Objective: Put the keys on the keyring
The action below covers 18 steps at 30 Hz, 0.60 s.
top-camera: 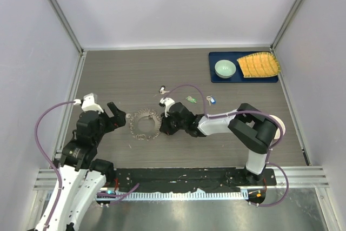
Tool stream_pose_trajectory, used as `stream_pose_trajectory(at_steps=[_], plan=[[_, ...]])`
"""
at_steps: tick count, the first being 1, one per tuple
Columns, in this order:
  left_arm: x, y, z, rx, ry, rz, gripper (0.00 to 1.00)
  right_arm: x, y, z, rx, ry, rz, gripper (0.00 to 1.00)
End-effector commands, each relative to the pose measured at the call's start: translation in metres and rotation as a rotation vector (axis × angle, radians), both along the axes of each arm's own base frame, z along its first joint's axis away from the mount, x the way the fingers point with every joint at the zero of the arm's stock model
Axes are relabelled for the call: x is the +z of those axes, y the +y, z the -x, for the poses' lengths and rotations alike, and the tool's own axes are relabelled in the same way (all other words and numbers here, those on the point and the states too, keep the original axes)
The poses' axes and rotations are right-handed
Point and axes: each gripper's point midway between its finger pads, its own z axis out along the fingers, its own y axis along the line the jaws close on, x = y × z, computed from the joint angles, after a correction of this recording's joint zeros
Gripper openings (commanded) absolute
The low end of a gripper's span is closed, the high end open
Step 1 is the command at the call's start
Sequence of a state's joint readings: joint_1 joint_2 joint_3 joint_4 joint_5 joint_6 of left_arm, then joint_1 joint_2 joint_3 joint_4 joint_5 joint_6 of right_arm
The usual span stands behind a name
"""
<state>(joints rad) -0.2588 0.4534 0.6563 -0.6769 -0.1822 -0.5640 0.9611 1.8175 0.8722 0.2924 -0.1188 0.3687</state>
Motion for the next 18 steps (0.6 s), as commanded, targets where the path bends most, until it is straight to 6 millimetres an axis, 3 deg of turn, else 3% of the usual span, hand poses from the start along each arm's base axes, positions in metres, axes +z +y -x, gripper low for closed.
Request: stream_pose_trajectory(at_steps=[1,12,13,18], plan=[[0.002,-0.016,-0.008,-0.081,-0.020,0.030,0.96,0.045,0.013,-0.008,0.020,-0.116,-0.140,0.01],[0.014,-0.059,-0.012,-0.297,-0.086,0.138,1.00,0.114,0.013,-0.014,0.055,-0.326,-0.362,0.01],[0.016,-0.064,-0.011,-0.324,-0.094,0.151,1.00,0.131,0.013,-0.014,0.059,-0.363,-0.406,0.01],[0.041,-0.083,-0.008,-0.450,-0.179,0.184,0.99,0.173,0.007,-0.007,0.093,-0.482,-0.503,0.01]])
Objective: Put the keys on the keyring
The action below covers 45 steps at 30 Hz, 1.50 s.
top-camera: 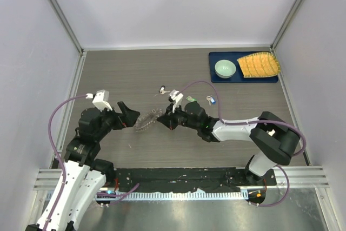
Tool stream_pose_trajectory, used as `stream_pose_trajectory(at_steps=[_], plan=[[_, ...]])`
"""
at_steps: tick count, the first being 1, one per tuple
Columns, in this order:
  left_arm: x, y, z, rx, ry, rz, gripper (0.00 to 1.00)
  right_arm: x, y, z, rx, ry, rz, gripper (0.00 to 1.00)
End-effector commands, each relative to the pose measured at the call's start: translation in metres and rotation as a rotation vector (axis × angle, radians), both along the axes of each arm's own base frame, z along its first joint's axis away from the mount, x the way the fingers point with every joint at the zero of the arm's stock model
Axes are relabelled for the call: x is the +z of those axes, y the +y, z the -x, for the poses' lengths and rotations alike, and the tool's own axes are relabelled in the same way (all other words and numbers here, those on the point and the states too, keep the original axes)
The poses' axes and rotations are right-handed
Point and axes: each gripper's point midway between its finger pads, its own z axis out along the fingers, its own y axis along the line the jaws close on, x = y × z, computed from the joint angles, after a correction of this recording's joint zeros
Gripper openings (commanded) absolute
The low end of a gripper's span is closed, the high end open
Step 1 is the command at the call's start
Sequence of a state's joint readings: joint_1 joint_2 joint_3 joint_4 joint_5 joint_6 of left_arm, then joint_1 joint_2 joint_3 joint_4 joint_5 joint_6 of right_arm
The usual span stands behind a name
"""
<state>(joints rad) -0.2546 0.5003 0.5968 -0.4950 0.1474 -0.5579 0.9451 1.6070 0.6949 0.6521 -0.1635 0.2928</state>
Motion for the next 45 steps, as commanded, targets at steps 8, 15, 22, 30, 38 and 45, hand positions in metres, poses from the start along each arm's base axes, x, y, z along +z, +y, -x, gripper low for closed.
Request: stream_pose_trajectory(at_steps=[8,15,22,30,38,45], plan=[[0.082,-0.054,0.009,-0.366,-0.297,0.106,0.93,0.152,-0.009,0.022,0.104,-0.379,-0.369,0.01],[0.102,-0.085,0.032,-0.641,-0.362,0.174,0.73,0.163,-0.019,0.043,0.177,-0.408,-0.388,0.01],[0.108,-0.099,0.046,-0.809,-0.411,0.198,0.48,0.169,-0.024,0.058,0.236,-0.421,-0.380,0.01],[0.111,-0.118,0.054,-0.949,-0.416,0.220,0.33,0.166,-0.023,0.061,0.262,-0.428,-0.354,0.01],[0.104,-0.126,0.058,-0.999,-0.391,0.218,0.23,0.165,-0.023,0.060,0.258,-0.427,-0.352,0.01],[0.090,-0.115,0.040,-0.859,-0.402,0.110,0.34,0.163,-0.023,0.059,0.258,-0.424,-0.349,0.01]])
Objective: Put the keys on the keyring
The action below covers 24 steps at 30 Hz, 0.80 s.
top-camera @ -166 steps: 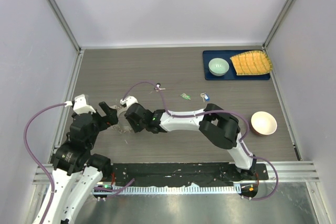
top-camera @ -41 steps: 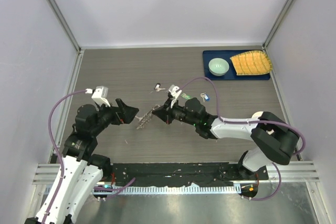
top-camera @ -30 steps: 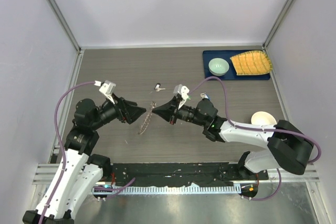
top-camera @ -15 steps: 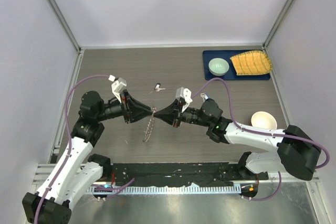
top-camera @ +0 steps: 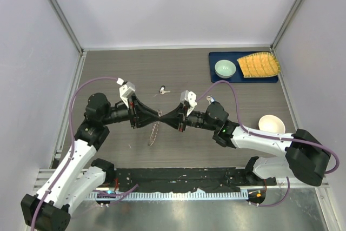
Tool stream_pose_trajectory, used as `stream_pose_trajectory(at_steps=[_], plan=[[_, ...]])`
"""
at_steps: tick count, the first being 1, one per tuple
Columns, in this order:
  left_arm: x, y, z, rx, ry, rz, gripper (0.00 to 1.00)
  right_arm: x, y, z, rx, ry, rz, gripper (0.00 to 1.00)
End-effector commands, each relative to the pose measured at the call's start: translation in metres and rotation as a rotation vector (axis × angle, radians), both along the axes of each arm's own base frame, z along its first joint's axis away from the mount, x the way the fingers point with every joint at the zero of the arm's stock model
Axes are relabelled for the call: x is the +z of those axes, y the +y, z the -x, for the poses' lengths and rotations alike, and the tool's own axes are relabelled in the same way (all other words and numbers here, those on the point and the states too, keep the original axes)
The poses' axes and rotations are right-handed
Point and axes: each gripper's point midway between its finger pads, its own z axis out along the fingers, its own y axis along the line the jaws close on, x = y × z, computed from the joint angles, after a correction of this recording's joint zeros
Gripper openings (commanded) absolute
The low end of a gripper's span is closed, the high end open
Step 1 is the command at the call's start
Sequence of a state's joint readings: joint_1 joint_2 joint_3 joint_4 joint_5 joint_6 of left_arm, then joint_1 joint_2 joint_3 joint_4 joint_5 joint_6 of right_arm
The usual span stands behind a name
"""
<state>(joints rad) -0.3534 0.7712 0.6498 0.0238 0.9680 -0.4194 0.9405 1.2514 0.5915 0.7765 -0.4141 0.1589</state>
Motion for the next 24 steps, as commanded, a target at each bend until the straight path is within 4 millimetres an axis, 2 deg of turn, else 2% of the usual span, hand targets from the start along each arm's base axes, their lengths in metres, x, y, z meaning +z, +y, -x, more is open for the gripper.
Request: stream_pose_trajectory(at_steps=[1,5,9,16,22,24], plan=[[0.012,0.008,-0.010,0.092,-0.104,-0.027,0.34,0.034,-0.002,0.002,0.006,-0.081,-0.091,0.01],[0.010,0.011,-0.013,0.116,-0.115,-0.044,0.35,0.034,-0.003,0.002,0.001,-0.081,-0.097,0.01],[-0.001,0.010,-0.016,0.111,-0.075,-0.070,0.36,0.033,-0.004,0.002,0.002,-0.076,-0.098,0.01],[-0.008,0.002,-0.005,0.007,-0.023,-0.068,0.38,0.033,-0.003,0.002,0.002,-0.077,-0.099,0.01],[-0.007,0.000,0.003,-0.043,-0.011,-0.054,0.28,0.030,-0.002,0.001,0.003,-0.070,-0.098,0.01],[-0.005,0.000,0.005,-0.051,-0.017,-0.048,0.21,0.030,-0.002,0.001,0.005,-0.071,-0.099,0.01]])
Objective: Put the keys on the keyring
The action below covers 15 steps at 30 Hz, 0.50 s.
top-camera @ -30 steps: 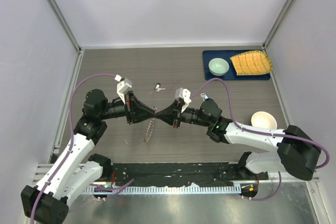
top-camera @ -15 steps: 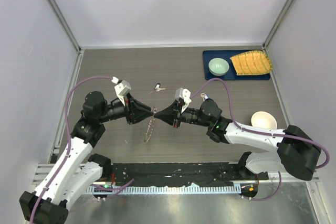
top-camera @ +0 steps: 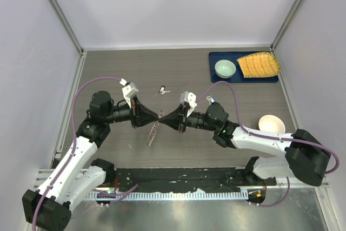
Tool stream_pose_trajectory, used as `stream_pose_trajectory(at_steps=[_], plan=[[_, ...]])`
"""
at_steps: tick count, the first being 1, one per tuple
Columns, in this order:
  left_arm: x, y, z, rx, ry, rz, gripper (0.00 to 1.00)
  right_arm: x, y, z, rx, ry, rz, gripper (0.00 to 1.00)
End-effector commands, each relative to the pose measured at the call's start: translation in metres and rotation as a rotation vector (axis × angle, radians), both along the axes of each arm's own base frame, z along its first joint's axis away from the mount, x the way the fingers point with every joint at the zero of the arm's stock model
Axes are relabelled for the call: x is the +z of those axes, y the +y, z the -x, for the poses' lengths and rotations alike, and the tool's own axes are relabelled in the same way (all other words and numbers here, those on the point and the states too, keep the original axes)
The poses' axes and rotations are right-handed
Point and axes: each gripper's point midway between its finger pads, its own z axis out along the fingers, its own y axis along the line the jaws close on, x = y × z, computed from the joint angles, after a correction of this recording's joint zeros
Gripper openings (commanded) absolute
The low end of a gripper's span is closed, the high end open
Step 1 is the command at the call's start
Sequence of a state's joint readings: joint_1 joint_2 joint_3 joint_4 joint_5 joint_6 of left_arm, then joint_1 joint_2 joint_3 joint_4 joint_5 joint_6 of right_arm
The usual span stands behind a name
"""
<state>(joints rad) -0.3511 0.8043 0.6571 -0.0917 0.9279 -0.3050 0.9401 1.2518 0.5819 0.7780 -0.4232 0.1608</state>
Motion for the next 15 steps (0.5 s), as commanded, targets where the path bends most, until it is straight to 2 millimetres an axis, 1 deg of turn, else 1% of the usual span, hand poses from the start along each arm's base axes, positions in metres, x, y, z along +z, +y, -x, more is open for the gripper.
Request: stream_pose_trajectory(at_steps=[1,4,5,6,9,10,12,13,14,15], plan=[[0.020,-0.005,0.014,-0.086,-0.032,0.037,0.19,0.035,-0.001,-0.001,-0.004,-0.074,-0.106,0.01],[0.020,-0.005,0.016,-0.099,-0.026,0.040,0.07,0.032,0.001,-0.001,0.006,-0.065,-0.101,0.01],[0.020,-0.005,0.017,-0.103,-0.025,0.041,0.02,0.031,0.002,0.000,0.013,-0.061,-0.100,0.01],[0.020,-0.005,0.019,-0.106,-0.024,0.043,0.00,0.030,0.002,0.000,0.016,-0.058,-0.097,0.01],[0.021,-0.003,0.019,-0.087,-0.039,0.042,0.00,0.027,0.003,0.000,0.018,-0.039,-0.091,0.01],[0.019,-0.001,0.018,-0.064,-0.034,0.031,0.00,0.023,0.004,-0.001,0.015,-0.026,-0.075,0.01],[0.020,0.003,0.015,-0.026,-0.076,0.012,0.00,0.020,0.003,-0.003,0.004,-0.003,-0.060,0.14],[0.016,0.007,0.011,0.018,-0.067,-0.011,0.00,0.014,0.003,-0.003,-0.003,0.018,-0.038,0.26],[0.015,0.009,0.009,0.034,-0.089,-0.027,0.00,0.013,0.001,-0.004,-0.010,0.026,-0.030,0.32],[0.019,0.012,0.008,0.057,-0.109,-0.034,0.00,0.010,-0.001,-0.006,-0.028,0.041,-0.018,0.38]])
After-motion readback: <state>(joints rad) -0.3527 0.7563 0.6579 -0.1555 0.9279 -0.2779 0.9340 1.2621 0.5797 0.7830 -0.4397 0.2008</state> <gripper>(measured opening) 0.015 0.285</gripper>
